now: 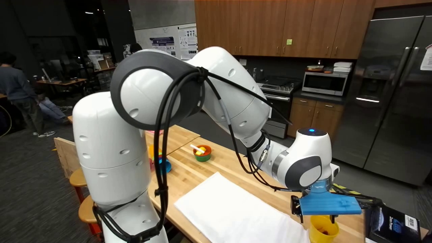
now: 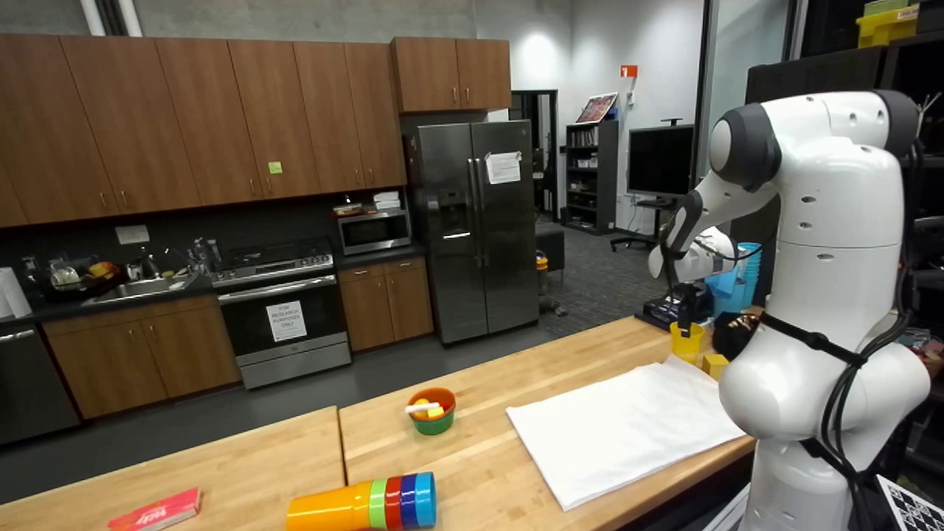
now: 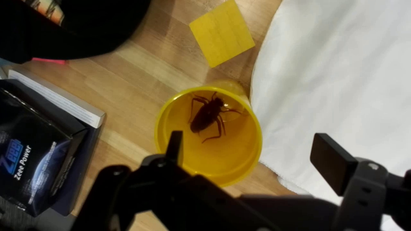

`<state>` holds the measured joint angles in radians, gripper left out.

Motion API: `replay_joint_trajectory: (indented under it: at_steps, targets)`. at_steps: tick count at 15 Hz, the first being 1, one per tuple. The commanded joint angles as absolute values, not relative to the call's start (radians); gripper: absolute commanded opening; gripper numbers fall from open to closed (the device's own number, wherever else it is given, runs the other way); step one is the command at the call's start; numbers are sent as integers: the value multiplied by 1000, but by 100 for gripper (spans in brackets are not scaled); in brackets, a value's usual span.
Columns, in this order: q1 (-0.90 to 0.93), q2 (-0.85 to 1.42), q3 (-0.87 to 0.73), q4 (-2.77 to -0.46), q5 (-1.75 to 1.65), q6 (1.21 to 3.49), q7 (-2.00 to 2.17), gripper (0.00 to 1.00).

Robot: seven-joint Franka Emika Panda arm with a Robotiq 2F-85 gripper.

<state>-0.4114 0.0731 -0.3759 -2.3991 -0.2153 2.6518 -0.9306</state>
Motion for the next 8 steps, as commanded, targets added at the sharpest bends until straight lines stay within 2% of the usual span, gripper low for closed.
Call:
replay_joint_trajectory:
  at_steps: [1,8]
  targets:
    - [-405,78,-365,-2407,-212,2647,-949,100]
    - [-389,117,-355,-2396,-250,2630,-912,100]
